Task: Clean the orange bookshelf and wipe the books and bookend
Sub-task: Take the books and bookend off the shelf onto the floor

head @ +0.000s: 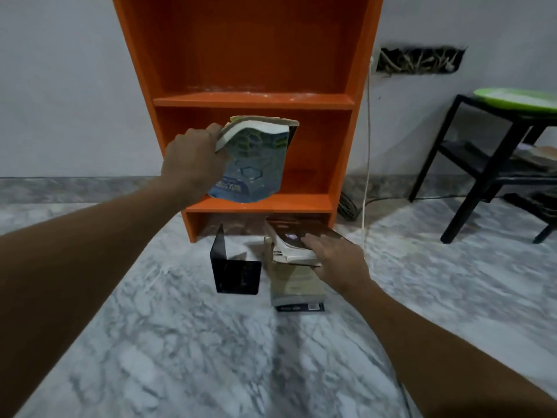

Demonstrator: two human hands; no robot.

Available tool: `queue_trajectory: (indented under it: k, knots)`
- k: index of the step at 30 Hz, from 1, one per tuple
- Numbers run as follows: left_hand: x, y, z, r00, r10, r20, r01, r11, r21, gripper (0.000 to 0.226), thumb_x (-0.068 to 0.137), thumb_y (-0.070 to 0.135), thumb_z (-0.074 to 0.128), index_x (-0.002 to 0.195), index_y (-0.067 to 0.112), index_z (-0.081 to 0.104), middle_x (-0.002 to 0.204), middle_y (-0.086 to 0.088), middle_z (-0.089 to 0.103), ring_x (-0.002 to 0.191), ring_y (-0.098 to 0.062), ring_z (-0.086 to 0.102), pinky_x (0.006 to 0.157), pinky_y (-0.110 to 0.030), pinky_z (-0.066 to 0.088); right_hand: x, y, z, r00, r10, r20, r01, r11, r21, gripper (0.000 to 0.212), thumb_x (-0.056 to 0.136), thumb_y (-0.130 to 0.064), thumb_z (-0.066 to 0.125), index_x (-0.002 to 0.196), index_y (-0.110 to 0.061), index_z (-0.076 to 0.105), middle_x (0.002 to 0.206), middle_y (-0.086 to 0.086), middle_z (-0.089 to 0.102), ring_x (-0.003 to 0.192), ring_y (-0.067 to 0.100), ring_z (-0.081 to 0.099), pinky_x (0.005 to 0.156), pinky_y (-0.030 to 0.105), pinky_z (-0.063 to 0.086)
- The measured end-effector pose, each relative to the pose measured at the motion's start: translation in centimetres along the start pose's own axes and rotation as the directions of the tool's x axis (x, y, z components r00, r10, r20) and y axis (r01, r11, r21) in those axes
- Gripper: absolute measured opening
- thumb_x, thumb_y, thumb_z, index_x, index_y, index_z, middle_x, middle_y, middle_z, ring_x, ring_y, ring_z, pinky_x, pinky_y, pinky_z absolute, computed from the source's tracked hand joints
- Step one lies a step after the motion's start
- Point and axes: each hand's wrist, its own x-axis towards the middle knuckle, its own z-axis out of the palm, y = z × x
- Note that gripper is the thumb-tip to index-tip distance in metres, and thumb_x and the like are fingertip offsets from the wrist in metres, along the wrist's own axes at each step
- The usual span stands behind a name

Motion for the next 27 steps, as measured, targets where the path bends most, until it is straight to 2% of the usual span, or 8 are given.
queue_trajectory:
  k: [6, 10, 13, 15, 18, 20, 23, 27]
  knots:
    - [-0.7, -0.1, 3.6, 0.999, 0.013, -0.047, -0.012, 1.000, 0.005, 0.025, 0.098, 0.024, 0.053, 0.117, 0.007, 0.058, 0.096, -0.022, 0.068, 0.080, -0.045, 0.061, 0.067, -0.048, 0.051, -1.6, -1.1, 7.1, 0.981, 0.024, 0.195, -0.021, 1.000, -0.020, 0.083, 0.033, -0.013, 0.096, 0.113, -0.020, 0.073, 0.113, -0.002, 0.073, 0.092, 0.024, 0.074, 0.071, 0.050, 0.060]
    - [-1.3, 0.7, 6.1, 0.997, -0.037, -0.064, 0.034, 0.999, -0.043, 0.028, 0.099, 0.027, 0.053, 0.118, 0.007, 0.059, 0.097, -0.019, 0.069, 0.081, -0.041, 0.063, 0.067, -0.044, 0.048, -0.9, -1.7, 10.4, 0.963, 0.092, 0.254, -0.076, 0.995, -0.072, 0.081, 0.052, -0.007, 0.092, 0.127, -0.024, 0.066, 0.128, -0.003, 0.067, 0.110, 0.027, 0.068, 0.086, 0.054, 0.054]
    - [-1.8, 1.1, 7.8, 0.995, -0.055, -0.079, 0.049, 0.996, -0.078, 0.030, 0.099, 0.026, 0.052, 0.121, 0.007, 0.059, 0.098, -0.017, 0.071, 0.082, -0.038, 0.065, 0.069, -0.042, 0.050, -0.2, -1.7, 12.5, 0.939, 0.077, 0.334, -0.056, 0.996, -0.070, 0.076, 0.090, -0.005, 0.062, 0.153, -0.030, 0.030, 0.157, -0.002, 0.036, 0.143, 0.030, 0.035, 0.113, 0.055, 0.030]
    - [-2.3, 1.3, 8.8, 0.996, -0.050, -0.080, 0.042, 0.994, -0.100, 0.030, 0.100, 0.026, 0.052, 0.121, 0.006, 0.059, 0.096, -0.016, 0.071, 0.077, -0.033, 0.064, 0.064, -0.037, 0.046, -0.4, -1.2, 13.5, 0.872, 0.071, 0.485, -0.030, 0.995, -0.093, 0.079, 0.097, -0.007, 0.050, 0.157, -0.032, 0.006, 0.165, -0.003, 0.015, 0.151, 0.027, 0.013, 0.119, 0.050, 0.017]
    - [-3.0, 1.5, 10.1, 0.996, -0.052, -0.078, 0.041, 0.990, -0.137, 0.029, 0.100, 0.025, 0.052, 0.120, 0.006, 0.060, 0.095, -0.013, 0.071, 0.069, -0.019, 0.052, 0.056, -0.023, 0.034, -2.3, -0.7, 14.9, 0.841, 0.056, 0.539, -0.014, 0.997, -0.082, 0.080, 0.097, -0.015, 0.051, 0.157, -0.030, 0.000, 0.166, -0.003, 0.007, 0.152, 0.024, 0.003, 0.121, 0.047, 0.010]
    - [-3.5, 1.6, 10.9, 0.995, -0.061, -0.075, 0.049, 0.987, -0.153, 0.029, 0.100, 0.026, 0.053, 0.120, 0.006, 0.060, 0.094, -0.012, 0.071, 0.069, -0.016, 0.050, 0.053, -0.017, 0.027, -3.2, -0.3, 15.2, 0.843, 0.048, 0.536, -0.030, 0.999, -0.042, 0.080, 0.096, -0.024, 0.053, 0.157, -0.029, 0.002, 0.166, -0.003, 0.007, 0.152, 0.022, 0.003, 0.122, 0.046, 0.009]
    - [-4.3, 1.5, 12.3, 0.996, -0.055, -0.068, 0.043, 0.986, -0.164, 0.030, 0.100, 0.028, 0.054, 0.121, 0.007, 0.060, 0.095, -0.010, 0.071, 0.070, -0.020, 0.059, 0.057, -0.024, 0.041, -2.9, 0.5, 15.0, 0.852, -0.004, 0.524, -0.071, 0.990, 0.123, 0.076, 0.089, -0.040, 0.058, 0.155, -0.028, 0.023, 0.162, -0.004, 0.023, 0.150, 0.021, 0.017, 0.121, 0.041, 0.018]
    - [-5.3, 1.7, 13.7, 0.998, -0.043, -0.056, 0.032, 0.983, -0.180, 0.028, 0.099, 0.025, 0.054, 0.121, 0.008, 0.060, 0.091, -0.011, 0.071, 0.072, -0.028, 0.065, 0.060, -0.036, 0.052, -3.1, 0.8, 12.6, 0.943, 0.197, 0.269, -0.299, 0.858, 0.419, 0.038, 0.087, -0.035, 0.056, 0.123, -0.027, 0.067, 0.117, -0.007, 0.068, 0.104, 0.012, 0.063, 0.086, 0.024, 0.048]
